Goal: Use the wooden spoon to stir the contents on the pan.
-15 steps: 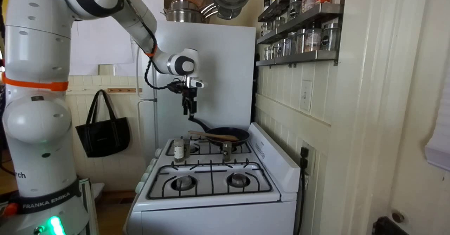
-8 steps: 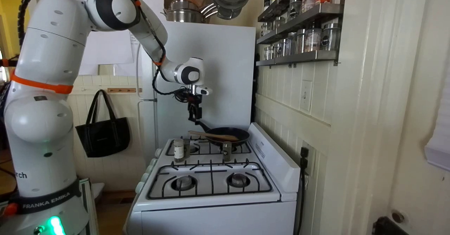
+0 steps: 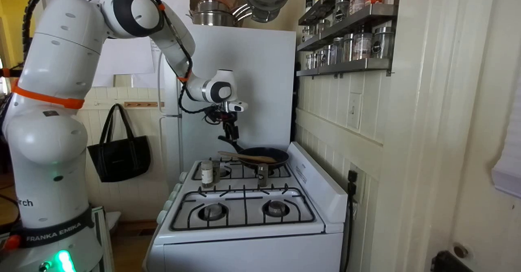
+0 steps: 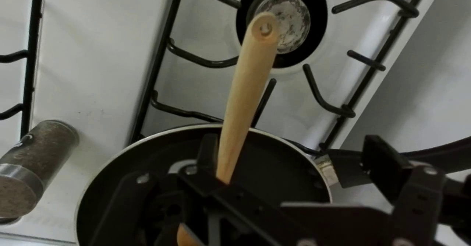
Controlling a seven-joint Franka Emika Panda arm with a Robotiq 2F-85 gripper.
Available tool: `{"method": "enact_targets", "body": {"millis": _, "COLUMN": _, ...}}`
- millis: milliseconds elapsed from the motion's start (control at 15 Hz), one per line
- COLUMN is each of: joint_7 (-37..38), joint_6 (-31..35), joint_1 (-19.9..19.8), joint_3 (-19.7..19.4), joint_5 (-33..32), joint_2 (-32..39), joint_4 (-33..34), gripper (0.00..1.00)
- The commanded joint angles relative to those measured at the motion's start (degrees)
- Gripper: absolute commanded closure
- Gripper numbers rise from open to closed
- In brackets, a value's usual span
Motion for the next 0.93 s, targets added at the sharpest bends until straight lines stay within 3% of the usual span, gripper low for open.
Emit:
{"method": "enact_targets", "body": {"millis": 0, "joint_7": 3.55, "joint_6": 3.13, "joint_1": 1.89, "joint_3": -2.35, "joint_5": -2.92, "joint_2": -1.49, "joint_4": -4.35, "gripper": 0.0}}
{"method": "enact_targets", "body": {"millis": 867, "joint_7": 12.52, "joint_6": 4.98, "joint_1": 4.06, "joint_3": -3.77, "joint_5": -5.2, "joint_2": 1.16, "joint_4": -5.32, "gripper": 0.0}}
